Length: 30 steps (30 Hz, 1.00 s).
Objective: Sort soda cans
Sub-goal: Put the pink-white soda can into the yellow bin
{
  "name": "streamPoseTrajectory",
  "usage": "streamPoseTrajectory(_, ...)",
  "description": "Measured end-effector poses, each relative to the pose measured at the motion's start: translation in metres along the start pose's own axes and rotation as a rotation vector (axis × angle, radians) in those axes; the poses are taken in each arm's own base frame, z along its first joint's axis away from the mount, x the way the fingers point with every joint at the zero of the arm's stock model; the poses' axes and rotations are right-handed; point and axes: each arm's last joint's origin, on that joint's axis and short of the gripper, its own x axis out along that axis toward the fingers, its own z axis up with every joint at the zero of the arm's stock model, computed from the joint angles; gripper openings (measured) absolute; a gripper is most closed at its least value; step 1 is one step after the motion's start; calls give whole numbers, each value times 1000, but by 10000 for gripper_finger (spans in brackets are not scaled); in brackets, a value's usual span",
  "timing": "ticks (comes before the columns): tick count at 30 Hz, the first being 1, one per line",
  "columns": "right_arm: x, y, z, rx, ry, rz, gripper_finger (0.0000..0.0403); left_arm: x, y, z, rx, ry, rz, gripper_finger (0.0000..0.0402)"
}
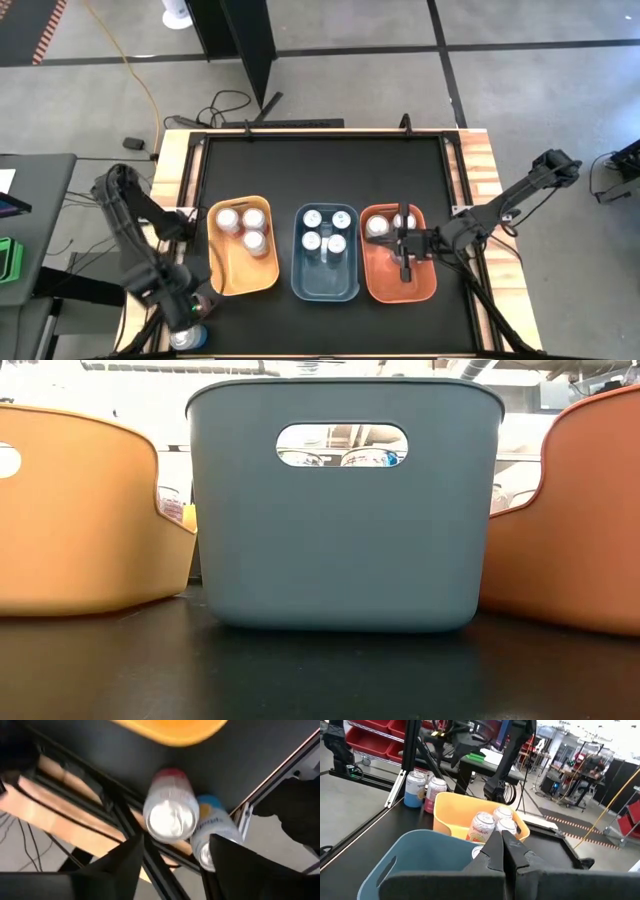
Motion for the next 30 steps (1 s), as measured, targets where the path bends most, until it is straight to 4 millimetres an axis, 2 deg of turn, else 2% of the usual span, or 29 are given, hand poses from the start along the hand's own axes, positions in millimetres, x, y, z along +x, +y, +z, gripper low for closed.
streamPoseTrajectory(6, 1, -3, 1, -47, -15, -17, 4, 13, -13, -25, -79, -29, -18, 297)
streamPoseTrajectory(10, 4, -8, 0, -51, -7, -29, 4, 25, -23, -34, -97, -72, -8, 329)
streamPoseTrajectory(18, 10, -16, -6, -17, 7, 30, 4, 46, -33, -35, -98, -110, 119, 339)
streamPoseTrajectory(26, 10, -12, -13, 30, 71, 75, 4, 47, -26, -42, -200, -150, 172, 340)
streamPoseTrajectory(30, 7, -5, -13, 31, 79, 109, 4, 47, -26, -47, -269, -151, 146, 340)
